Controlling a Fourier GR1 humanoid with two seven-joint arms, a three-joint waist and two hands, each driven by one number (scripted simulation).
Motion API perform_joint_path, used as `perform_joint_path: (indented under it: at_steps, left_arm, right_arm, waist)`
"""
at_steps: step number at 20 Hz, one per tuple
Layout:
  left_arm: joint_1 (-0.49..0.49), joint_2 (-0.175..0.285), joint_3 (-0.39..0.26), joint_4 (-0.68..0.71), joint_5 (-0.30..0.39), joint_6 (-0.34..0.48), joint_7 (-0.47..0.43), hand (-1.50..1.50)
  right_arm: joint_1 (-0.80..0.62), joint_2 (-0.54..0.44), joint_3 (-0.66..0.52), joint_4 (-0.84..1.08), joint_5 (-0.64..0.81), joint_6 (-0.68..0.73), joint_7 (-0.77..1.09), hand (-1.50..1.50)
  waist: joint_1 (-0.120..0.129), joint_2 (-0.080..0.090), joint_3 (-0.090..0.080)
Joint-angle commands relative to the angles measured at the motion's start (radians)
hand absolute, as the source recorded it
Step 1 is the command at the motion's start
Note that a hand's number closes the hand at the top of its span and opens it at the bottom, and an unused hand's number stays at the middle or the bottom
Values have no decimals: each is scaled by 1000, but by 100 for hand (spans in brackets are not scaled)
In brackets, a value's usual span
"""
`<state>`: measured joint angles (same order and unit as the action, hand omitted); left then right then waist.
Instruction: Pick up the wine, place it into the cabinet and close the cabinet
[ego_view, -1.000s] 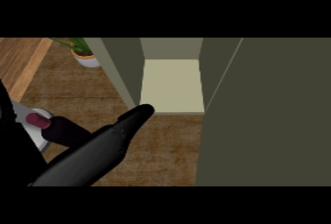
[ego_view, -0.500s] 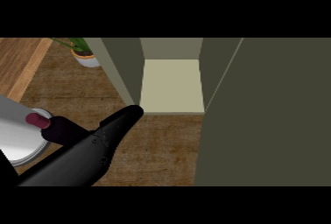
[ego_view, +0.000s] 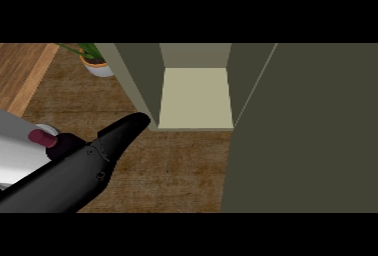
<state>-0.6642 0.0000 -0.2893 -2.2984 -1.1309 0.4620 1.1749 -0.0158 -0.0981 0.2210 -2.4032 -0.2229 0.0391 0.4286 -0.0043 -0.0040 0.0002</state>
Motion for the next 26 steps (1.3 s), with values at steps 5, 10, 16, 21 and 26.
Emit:
perform_joint_path:
  at_steps: [5, 10, 16, 21, 26]
  left_arm:
    - [60, 0, 55, -17, 78, -57, 52, -150]
    - [96, 31, 167, 27, 196, -37, -46, -150]
    - [191, 45, 225, 23, 321, -41, -108, -150]
    - [336, 21, 232, 123, 400, 82, -285, -150]
    - [377, 26, 303, 203, 498, 112, -365, -150]
  right_arm:
    - [16, -25, -12, -152, 18, -38, 85, -150]
    - [38, -18, -24, -57, 32, -21, 7, -150]
    - [43, -52, -94, -120, 3, -18, 51, -150]
    - [88, -33, -107, -44, 26, 33, -74, -150]
    - [97, -50, -187, -124, -64, 46, -2, -150]
  waist:
    - [-2, 0, -1]
    - [-3, 4, 0]
    - [-3, 4, -1]
    - [-4, 6, -1]
    - [-4, 4, -1]
